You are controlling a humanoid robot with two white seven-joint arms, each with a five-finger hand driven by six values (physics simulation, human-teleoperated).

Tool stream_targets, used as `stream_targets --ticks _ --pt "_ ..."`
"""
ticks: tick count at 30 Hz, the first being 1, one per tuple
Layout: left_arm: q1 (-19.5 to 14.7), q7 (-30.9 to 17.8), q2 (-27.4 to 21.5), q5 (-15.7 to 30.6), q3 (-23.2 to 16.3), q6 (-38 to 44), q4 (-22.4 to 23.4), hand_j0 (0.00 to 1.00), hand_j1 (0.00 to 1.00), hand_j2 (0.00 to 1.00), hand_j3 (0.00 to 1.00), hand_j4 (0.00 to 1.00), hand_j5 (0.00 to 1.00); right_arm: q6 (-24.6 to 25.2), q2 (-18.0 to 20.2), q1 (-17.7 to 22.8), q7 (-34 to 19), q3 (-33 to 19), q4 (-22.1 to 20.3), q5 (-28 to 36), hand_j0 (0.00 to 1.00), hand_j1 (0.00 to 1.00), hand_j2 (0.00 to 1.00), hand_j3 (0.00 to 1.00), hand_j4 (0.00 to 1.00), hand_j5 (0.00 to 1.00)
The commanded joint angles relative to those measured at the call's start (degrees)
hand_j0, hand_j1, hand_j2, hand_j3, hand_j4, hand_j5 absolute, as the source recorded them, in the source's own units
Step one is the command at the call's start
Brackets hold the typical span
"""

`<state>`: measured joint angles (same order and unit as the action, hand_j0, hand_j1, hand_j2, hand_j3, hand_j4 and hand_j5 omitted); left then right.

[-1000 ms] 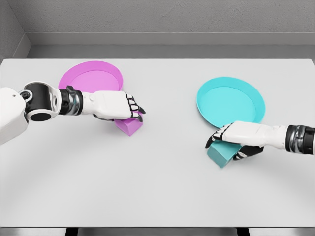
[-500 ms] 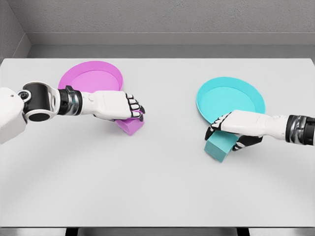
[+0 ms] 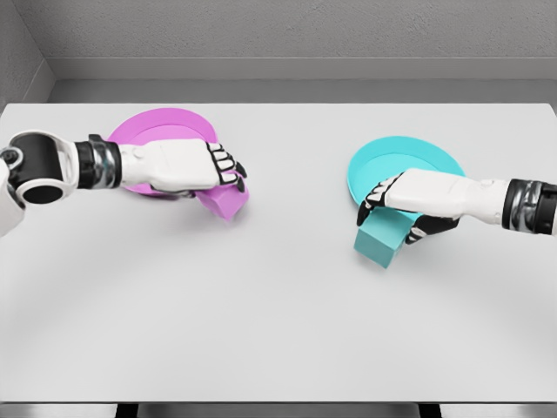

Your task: Place the blocks in the corresponding plates according to their colors

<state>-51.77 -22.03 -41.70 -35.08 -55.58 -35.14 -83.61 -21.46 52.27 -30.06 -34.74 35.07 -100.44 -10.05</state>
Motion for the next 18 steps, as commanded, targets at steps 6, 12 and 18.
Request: stream_targets --ticks 6,12,18 --pt "0.0 0.15 -1.19 3.96 0.65 0.14 -0.15 0.44 0.44 0.44 0.44 0.44 0.44 0.02 0.12 -1.41 0.03 -0.26 -0.02 0.3 0.52 0.52 0.52 0.52 0.52 0.52" --pt "0.7 0.15 -2.15 4.84 5.13 0.14 3.53 0.45 0.45 0.45 0.45 0.45 0.45 0.37 0.47 -1.14 0.03 -2.63 0.07 0.38 0.52 0.52 0.52 0.52 0.52 0.52" --pt "1.06 0.06 -0.84 4.4 7.68 0.14 10.83 0.46 0.46 0.46 0.46 0.46 0.46 0.81 0.73 -1.23 -0.06 -4.74 2.0 0.3 0.52 0.52 0.52 0.52 0.52 0.52"
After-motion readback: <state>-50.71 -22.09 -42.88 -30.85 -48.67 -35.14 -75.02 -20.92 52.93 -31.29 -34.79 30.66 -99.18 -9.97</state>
